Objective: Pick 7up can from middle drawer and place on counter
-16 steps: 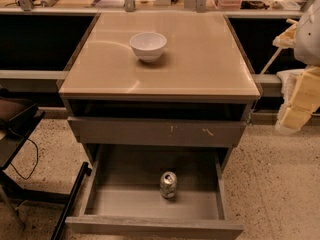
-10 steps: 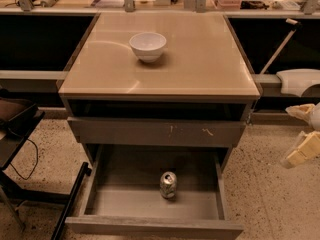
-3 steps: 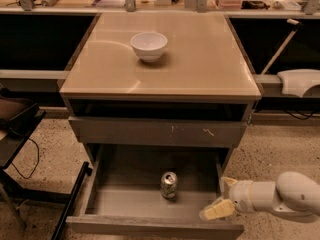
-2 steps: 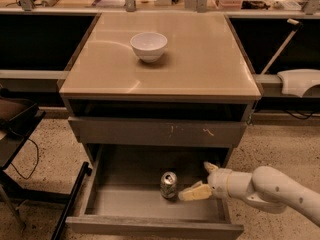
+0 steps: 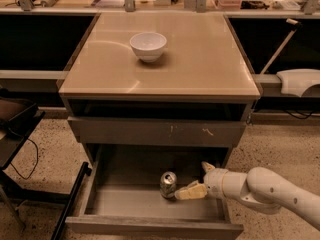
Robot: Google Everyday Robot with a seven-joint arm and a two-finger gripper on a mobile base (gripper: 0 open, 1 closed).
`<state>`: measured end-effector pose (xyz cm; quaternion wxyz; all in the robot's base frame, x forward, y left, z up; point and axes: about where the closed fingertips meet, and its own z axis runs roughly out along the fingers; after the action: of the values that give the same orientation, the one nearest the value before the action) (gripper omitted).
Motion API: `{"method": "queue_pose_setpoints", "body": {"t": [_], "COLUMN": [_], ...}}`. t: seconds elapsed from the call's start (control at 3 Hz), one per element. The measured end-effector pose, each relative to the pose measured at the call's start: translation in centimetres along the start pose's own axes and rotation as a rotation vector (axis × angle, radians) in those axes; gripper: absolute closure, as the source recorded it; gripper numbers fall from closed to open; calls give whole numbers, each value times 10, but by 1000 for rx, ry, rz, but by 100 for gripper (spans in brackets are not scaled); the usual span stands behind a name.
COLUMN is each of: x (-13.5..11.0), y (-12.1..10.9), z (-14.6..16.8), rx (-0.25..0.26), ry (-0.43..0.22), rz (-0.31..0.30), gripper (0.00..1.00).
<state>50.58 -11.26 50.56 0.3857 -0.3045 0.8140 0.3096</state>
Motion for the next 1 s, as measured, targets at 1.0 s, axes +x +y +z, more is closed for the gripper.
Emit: {"method": "queue_pose_setpoints", "body": {"t": [1.0], "x": [12], "y": [169], "z": [215], "rx": [-272], "ry": [3], "rz": [89], "gripper": [0]}}
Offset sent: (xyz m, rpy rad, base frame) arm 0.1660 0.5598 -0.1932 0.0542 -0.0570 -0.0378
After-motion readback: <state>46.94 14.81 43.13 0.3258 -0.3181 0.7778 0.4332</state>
